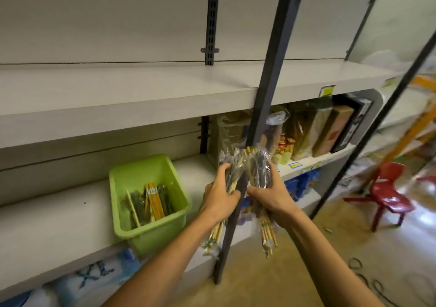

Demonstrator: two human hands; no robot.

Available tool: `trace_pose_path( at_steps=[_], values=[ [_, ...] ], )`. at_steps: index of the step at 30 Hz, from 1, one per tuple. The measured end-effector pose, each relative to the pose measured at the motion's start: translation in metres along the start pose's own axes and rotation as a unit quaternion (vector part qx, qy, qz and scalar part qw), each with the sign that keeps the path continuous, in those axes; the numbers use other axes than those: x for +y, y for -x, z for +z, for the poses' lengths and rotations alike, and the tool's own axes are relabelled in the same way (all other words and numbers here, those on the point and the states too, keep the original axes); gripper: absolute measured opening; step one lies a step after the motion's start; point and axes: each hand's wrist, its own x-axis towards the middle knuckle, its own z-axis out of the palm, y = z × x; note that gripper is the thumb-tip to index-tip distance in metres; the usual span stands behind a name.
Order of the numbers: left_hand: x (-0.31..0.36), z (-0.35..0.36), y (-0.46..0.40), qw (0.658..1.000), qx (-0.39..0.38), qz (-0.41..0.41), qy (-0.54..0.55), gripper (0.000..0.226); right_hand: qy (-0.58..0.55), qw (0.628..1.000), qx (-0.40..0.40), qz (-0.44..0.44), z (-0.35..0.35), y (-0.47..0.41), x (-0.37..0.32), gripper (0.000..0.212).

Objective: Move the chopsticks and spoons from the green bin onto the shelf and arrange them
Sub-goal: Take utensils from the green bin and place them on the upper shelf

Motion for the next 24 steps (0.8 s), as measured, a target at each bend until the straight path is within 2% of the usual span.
trace_pose_path(
  at_steps=[7, 12, 17, 24],
  values=[
    [0.055, 0.052, -0.002, 0.993, -0.070, 0.091, 0.018, 0.064, -0.022, 0.996, 0.087, 0.012, -0.076, 0.012, -0.008, 0.077],
    [0.092, 0.082, -0.015, 0.987, -0.089, 0.130, 0.019, 0.062, -0.039, 0.995, 0.096, -0.003, -0.123, 0.005, -0.023, 0.074],
    [0.122, 0.110, -0.045, 0.990, -0.057, 0.126, 0.028, 0.064, -0.039, 0.995, 0.090, 0.003, -0.165, -0.021, -0.030, 0.083],
    [0.182, 0.141, -0.093, 0.988, -0.017, 0.150, 0.028, 0.066, -0.046, 0.997, 0.044, -0.050, -0.230, -0.069, -0.066, 0.073]
  ],
)
